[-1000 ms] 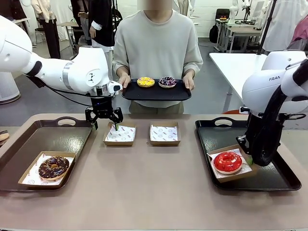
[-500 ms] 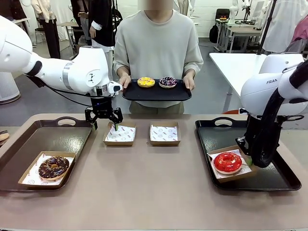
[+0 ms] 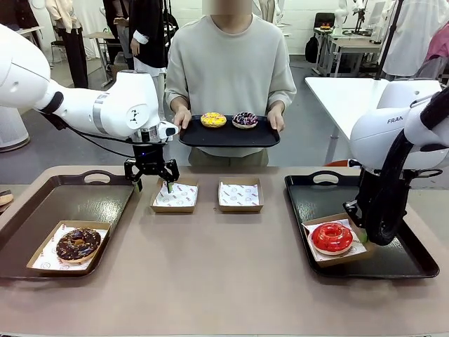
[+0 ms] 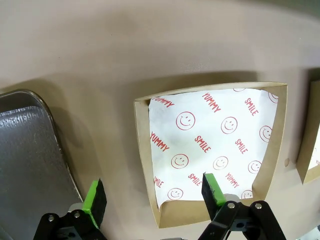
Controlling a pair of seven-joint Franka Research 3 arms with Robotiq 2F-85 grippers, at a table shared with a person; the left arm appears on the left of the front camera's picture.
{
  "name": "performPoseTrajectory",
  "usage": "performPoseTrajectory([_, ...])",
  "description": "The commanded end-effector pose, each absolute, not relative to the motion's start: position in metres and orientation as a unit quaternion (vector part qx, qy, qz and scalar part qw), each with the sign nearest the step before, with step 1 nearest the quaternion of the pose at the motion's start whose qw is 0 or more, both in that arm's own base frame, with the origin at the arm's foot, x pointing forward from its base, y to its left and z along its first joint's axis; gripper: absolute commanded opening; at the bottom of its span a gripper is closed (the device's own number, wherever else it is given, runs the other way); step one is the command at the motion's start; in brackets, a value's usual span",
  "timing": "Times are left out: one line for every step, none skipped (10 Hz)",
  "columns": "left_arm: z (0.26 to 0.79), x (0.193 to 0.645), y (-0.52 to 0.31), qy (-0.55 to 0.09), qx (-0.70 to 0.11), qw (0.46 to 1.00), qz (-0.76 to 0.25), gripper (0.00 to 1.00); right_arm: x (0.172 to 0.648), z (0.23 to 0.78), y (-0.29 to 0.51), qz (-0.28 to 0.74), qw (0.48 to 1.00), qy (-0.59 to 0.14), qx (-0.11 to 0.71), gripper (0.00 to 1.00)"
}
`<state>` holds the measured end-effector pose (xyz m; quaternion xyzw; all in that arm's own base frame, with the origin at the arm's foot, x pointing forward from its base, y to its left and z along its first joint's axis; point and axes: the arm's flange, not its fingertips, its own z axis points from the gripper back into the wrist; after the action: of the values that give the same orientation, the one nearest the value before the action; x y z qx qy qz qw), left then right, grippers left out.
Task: Individually package the donuts and arrange them on the tray.
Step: Place the picked Paper togo box on the Handle tray while simultaneously picking up another Paper togo box from the table with the other hand.
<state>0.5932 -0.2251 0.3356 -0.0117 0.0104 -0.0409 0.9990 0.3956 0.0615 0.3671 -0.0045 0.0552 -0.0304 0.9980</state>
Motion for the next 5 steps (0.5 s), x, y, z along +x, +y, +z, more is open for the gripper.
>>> performPoseTrajectory([0.3358,0.6003,-0.2287,0.009,0.006,1.0,-0.026,1.0,0.3979,0.3643,0.0617,-0.031,0.998,0.051,-0.017,0.01])
performPoseTrajectory([0.3362,0.6003,-0.2293,0.009,0.005,1.0,-0.027,1.0,0.3978,0.3641,0.0617,-0.031,0.998,0.052,-0.015,0.01])
performPoseTrajectory([0.3365,0.6008,-0.2296,0.01,0.005,1.0,-0.025,1.0,0.3978,0.3639,0.062,-0.03,0.998,0.052,-0.013,0.01])
performPoseTrajectory([0.3363,0.6016,-0.2296,0.012,0.003,1.0,-0.023,0.91,0.3979,0.3637,0.0622,-0.026,0.998,0.052,-0.008,0.01])
performPoseTrajectory([0.3361,0.6021,-0.2296,0.014,0.001,1.0,-0.024,0.4,0.3979,0.3628,0.0618,-0.022,0.998,0.056,-0.006,0.61])
